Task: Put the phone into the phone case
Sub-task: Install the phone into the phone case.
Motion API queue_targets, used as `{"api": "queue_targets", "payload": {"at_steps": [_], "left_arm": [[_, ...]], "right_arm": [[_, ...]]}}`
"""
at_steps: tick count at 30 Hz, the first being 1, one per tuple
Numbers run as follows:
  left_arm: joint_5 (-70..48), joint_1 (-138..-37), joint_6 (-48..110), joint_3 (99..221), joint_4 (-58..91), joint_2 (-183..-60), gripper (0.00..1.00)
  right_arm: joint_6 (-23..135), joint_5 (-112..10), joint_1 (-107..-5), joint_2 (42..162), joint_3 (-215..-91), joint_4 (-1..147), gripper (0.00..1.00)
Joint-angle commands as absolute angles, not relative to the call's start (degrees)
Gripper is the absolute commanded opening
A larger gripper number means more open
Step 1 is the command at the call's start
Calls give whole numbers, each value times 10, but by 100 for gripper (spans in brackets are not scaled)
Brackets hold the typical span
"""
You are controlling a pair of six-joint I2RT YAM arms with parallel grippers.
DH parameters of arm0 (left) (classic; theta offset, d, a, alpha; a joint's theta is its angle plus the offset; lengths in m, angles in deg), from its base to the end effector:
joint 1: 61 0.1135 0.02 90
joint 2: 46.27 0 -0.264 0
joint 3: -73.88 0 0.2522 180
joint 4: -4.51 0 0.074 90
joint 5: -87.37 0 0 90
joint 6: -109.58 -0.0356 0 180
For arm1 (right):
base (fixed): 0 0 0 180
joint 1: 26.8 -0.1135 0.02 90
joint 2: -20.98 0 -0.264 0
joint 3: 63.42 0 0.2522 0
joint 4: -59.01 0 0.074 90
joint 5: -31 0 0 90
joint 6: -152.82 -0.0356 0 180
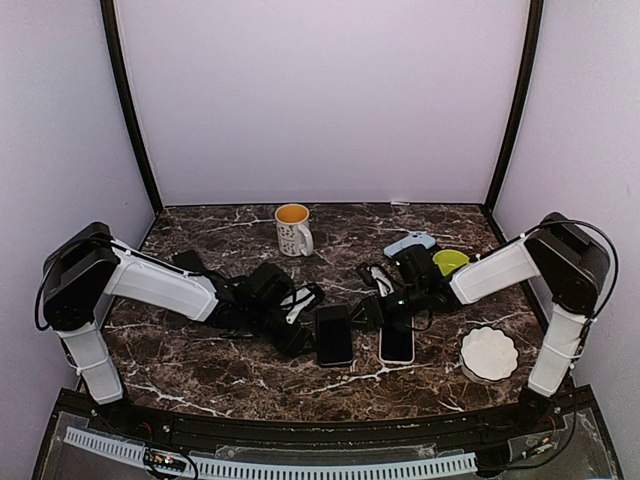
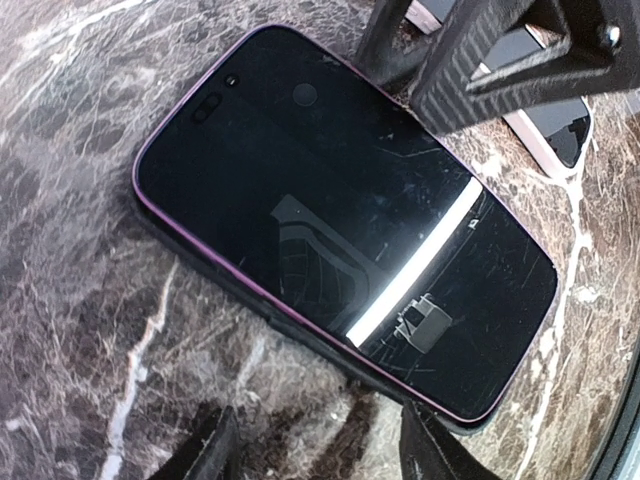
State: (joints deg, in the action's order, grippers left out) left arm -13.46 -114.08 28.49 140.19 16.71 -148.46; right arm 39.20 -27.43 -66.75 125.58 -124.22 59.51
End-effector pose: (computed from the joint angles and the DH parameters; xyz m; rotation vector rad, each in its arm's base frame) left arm 0.2066 -0.2861 0.1427 1.0316 2.2992 -0.7014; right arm 0.2512 0.2347 0.1216 -0.6494 2.4306 1.1548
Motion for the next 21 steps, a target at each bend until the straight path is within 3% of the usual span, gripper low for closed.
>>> {"api": "queue_targets", "payload": {"at_steps": [1, 6, 11, 21], "left_arm": [[-127, -1138, 274, 1416, 180, -1490, 57], [-131, -1139, 273, 1415, 202, -1491, 51], [-139, -1138, 270, 1416, 213, -1501, 37], [-167, -1139, 277, 1423, 219, -1520, 35]], "right_arm": [[406, -326, -670, 1217, -1270, 660, 45], [408, -418, -696, 1200, -1316, 782, 45], [372, -422, -729, 1214, -1319, 810, 42], [326, -471, -778, 1241, -1330, 834, 33]]}}
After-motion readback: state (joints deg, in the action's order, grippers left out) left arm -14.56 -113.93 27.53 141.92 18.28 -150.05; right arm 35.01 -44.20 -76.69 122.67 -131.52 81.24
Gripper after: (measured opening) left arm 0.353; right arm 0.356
